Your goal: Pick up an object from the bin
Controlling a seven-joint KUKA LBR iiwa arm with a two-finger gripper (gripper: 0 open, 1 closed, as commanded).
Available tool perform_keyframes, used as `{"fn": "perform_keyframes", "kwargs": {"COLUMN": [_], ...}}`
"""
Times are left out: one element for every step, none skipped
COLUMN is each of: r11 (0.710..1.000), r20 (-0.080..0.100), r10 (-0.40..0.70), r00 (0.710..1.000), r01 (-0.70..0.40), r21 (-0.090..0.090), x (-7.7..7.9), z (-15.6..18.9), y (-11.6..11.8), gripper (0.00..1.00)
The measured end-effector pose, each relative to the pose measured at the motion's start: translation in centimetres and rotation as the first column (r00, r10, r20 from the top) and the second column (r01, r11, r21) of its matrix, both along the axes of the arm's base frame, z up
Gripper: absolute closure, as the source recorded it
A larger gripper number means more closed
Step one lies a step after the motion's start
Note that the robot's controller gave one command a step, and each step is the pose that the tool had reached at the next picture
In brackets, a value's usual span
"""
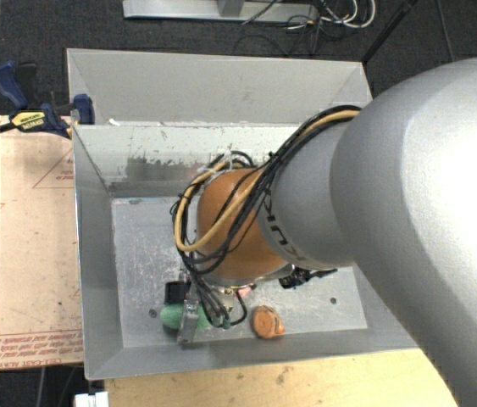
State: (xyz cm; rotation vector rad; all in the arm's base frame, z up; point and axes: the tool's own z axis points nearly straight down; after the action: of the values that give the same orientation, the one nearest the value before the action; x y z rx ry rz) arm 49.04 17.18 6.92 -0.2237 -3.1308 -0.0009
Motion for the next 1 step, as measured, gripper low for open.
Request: {"fn": "perform_keyframes", "kwargs": {"r11": [1.0], "r20": [0.0], "r10": [0.0], "r00": [1.0], "r01": [0.0], "r21": [0.0], "x": [0.0], "z": [0.0], "y": [0.0], "gripper": [1.0]}}
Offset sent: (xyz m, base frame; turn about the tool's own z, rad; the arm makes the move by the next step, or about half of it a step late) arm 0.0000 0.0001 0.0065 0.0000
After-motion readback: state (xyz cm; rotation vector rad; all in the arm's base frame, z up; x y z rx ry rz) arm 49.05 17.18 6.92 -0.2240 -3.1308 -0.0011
